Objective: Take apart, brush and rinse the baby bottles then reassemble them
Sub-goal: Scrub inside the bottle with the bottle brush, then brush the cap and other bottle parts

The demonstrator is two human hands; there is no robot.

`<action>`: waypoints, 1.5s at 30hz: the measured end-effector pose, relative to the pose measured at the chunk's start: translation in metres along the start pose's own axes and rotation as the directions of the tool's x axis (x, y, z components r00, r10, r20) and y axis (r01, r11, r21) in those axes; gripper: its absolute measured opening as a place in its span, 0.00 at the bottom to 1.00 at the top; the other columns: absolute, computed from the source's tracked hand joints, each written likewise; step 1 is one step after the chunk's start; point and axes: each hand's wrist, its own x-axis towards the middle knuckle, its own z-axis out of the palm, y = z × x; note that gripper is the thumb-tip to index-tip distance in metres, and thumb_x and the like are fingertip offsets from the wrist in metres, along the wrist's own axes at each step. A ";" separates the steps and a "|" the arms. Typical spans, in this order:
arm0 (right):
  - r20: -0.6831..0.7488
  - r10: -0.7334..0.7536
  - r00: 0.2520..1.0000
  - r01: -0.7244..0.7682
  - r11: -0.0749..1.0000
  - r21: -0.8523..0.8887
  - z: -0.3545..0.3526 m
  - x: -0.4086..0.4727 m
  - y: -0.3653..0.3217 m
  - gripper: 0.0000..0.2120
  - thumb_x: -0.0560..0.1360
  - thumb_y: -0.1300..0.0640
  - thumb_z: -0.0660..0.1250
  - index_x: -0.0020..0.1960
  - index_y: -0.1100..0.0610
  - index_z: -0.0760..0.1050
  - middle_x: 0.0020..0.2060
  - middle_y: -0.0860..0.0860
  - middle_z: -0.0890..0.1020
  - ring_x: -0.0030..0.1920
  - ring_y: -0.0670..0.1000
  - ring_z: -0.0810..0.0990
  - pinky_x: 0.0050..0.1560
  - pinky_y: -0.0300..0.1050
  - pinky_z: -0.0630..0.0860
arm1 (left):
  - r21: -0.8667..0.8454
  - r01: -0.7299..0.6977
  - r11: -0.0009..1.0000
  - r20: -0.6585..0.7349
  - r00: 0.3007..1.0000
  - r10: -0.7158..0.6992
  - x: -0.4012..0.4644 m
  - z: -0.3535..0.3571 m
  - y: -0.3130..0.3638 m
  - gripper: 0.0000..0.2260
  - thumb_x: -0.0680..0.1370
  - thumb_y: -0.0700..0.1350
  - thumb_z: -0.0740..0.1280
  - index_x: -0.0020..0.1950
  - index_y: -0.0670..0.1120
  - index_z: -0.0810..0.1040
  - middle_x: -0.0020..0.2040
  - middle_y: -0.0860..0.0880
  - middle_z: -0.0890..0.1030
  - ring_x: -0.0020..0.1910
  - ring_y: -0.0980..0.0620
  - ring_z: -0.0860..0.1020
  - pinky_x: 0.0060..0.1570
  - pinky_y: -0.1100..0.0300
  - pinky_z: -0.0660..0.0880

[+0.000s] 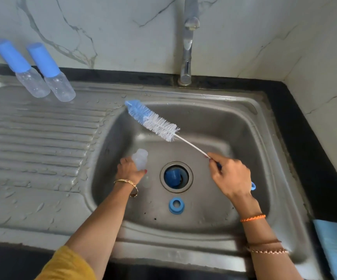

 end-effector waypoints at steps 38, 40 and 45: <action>0.105 0.170 0.980 -0.168 0.985 -0.029 -0.005 0.004 0.005 0.11 0.76 0.55 0.59 0.50 0.51 0.80 0.41 0.53 0.81 0.41 0.57 0.76 0.39 0.42 0.66 | 0.193 -0.200 0.961 -0.072 0.974 0.217 0.012 0.007 0.017 0.32 0.70 0.56 0.72 0.68 0.44 0.65 0.66 0.43 0.66 0.63 0.43 0.65 0.58 0.55 0.66; 0.096 0.206 0.974 -0.206 0.978 -0.015 -0.005 0.005 0.006 0.11 0.75 0.53 0.60 0.48 0.50 0.81 0.40 0.52 0.81 0.41 0.57 0.76 0.39 0.42 0.67 | 0.213 -0.311 0.926 -0.094 0.937 0.337 0.007 0.002 0.023 0.25 0.72 0.53 0.71 0.64 0.46 0.70 0.63 0.46 0.68 0.62 0.45 0.65 0.57 0.57 0.65; 0.065 0.264 0.962 -0.261 0.964 -0.042 -0.006 0.005 0.010 0.15 0.74 0.48 0.61 0.38 0.58 0.78 0.32 0.54 0.79 0.35 0.57 0.75 0.30 0.41 0.63 | 0.024 -0.600 0.800 0.150 0.793 0.590 -0.014 0.008 0.043 0.10 0.71 0.46 0.73 0.50 0.45 0.81 0.51 0.48 0.78 0.52 0.47 0.77 0.49 0.59 0.71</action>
